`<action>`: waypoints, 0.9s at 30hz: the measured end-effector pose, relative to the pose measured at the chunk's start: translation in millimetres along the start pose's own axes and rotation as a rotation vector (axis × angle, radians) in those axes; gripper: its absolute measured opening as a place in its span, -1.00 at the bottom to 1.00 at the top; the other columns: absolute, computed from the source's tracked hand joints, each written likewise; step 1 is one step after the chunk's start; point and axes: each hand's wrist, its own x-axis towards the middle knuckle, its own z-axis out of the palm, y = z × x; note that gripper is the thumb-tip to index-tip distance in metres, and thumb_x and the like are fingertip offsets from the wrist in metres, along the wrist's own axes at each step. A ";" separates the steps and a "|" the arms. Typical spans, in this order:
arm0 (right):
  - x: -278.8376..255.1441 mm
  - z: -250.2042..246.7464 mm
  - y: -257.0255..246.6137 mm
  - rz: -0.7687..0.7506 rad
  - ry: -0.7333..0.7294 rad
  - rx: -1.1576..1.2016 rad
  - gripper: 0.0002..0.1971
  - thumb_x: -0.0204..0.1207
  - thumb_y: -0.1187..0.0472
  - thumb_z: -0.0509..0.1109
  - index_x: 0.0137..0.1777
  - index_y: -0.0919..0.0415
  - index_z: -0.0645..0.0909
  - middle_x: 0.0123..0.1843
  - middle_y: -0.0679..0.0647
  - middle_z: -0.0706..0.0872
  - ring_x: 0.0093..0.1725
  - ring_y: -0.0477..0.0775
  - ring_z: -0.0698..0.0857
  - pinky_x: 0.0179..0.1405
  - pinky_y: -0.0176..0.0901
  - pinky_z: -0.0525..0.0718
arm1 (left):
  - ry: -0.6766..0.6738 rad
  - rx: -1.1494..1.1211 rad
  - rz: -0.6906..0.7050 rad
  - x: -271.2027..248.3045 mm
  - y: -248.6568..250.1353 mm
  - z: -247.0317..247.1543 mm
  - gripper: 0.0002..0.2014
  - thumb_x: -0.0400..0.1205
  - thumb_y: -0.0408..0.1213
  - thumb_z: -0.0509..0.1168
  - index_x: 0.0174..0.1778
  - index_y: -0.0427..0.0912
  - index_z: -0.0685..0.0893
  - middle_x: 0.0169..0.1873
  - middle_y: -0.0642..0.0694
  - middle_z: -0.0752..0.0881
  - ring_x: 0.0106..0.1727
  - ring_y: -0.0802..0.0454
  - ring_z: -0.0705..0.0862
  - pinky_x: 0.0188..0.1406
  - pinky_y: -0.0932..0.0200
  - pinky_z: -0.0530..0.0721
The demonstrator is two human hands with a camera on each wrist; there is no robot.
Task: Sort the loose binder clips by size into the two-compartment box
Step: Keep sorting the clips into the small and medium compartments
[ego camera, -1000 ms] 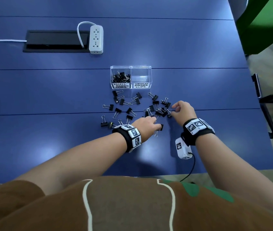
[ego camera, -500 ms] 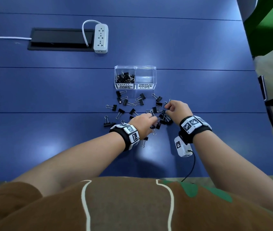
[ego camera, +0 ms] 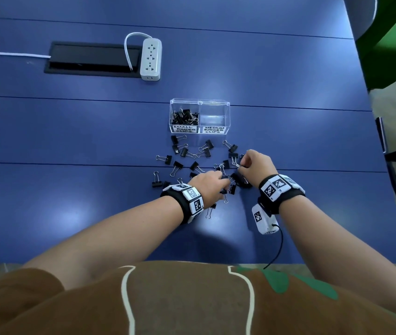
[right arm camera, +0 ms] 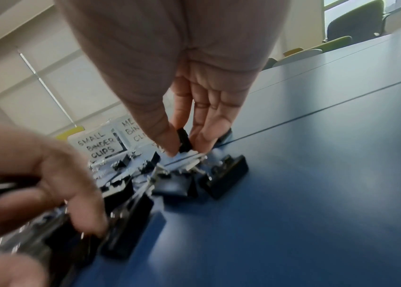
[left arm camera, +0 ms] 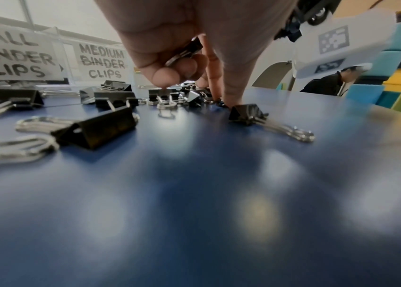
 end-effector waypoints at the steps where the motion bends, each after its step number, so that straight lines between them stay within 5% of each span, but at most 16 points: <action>1: 2.1 -3.2 -1.5 -0.002 0.023 0.032 -0.95 0.37 0.28 0.37 -0.19 0.19 0.56 -0.25 0.02 0.64 -0.17 0.14 0.64 -0.14 -0.11 0.60 | 0.005 0.020 0.017 -0.3 0.1 -1.0 -0.72 0.59 -0.12 0.31 0.17 -0.12 0.56 0.08 -0.19 0.55 0.11 -0.26 0.60 -0.12 -0.04 0.59; 4: 11.7 -17.1 -14.4 -0.042 0.085 0.104 -0.95 0.37 0.28 0.40 -0.21 0.20 0.57 -0.31 -0.01 0.63 -0.22 0.07 0.61 -0.16 -0.16 0.57 | 0.000 0.119 0.083 -2.6 -1.5 -5.2 -0.68 0.64 -0.11 0.27 0.25 -0.17 0.51 0.12 -0.22 0.55 0.11 -0.25 0.57 -0.18 0.00 0.46; 7: 23.9 -30.7 -38.5 -0.099 0.112 0.142 -0.93 0.37 0.27 0.43 -0.21 0.15 0.58 -0.26 0.04 0.67 -0.21 0.07 0.64 -0.09 -0.15 0.61 | -0.042 0.174 0.139 -4.4 -4.3 -8.6 -0.67 0.68 -0.14 0.22 0.29 -0.20 0.44 0.16 -0.23 0.54 0.15 -0.23 0.55 -0.03 -0.08 0.55; 11: 43.7 -36.4 -79.6 -0.182 0.100 0.155 -0.92 0.36 0.27 0.43 -0.23 0.09 0.59 -0.26 0.03 0.67 -0.19 0.11 0.69 -0.01 -0.07 0.70 | -0.014 0.074 0.136 -8.8 -7.7 -10.5 -0.72 0.64 -0.21 0.30 0.15 -0.26 0.44 0.07 -0.25 0.57 0.06 -0.23 0.58 -0.12 -0.04 0.52; 16: 60.5 -35.8 -130.8 -0.222 -0.026 0.100 -0.94 0.37 0.29 0.34 -0.30 0.15 0.58 -0.38 0.06 0.67 -0.36 0.10 0.64 -0.15 -0.02 0.75 | -0.040 0.052 0.108 -12.7 -8.3 -12.5 -0.69 0.63 -0.24 0.31 0.19 -0.30 0.44 0.10 -0.26 0.56 0.07 -0.24 0.60 -0.12 -0.04 0.55; 20: 65.2 -35.7 -152.8 -0.222 -0.181 -0.172 -0.83 0.42 0.27 0.29 -0.39 0.20 0.56 -0.45 0.15 0.64 -0.43 0.12 0.57 -0.32 -0.16 0.65 | -0.029 0.048 0.104 -19.2 -10.3 -10.4 -0.70 0.64 -0.27 0.27 0.24 -0.31 0.44 0.12 -0.26 0.54 0.06 -0.27 0.62 -0.08 -0.09 0.60; 24: 71.6 -35.0 -155.9 -0.251 -0.080 -0.166 -0.79 0.48 0.28 0.26 -0.20 0.37 0.70 -0.27 0.25 0.69 -0.28 0.13 0.57 -0.26 -0.13 0.64 | 0.017 -0.129 -0.018 -23.5 -17.7 -19.5 -0.82 0.64 -0.28 0.24 0.06 -0.29 0.44 0.06 -0.24 0.52 -0.03 -0.27 0.62 -0.14 -0.04 0.53; 27: 76.8 -31.4 -158.9 -0.255 -0.014 0.036 -0.82 0.46 0.31 0.26 -0.15 0.21 0.72 -0.20 0.13 0.73 -0.21 0.12 0.66 -0.04 0.01 0.76 | 0.093 -0.322 -0.112 -23.0 -31.6 -31.0 -0.86 0.62 -0.32 0.27 -0.13 -0.21 0.41 -0.12 -0.19 0.51 -0.17 -0.17 0.52 -0.10 -0.01 0.51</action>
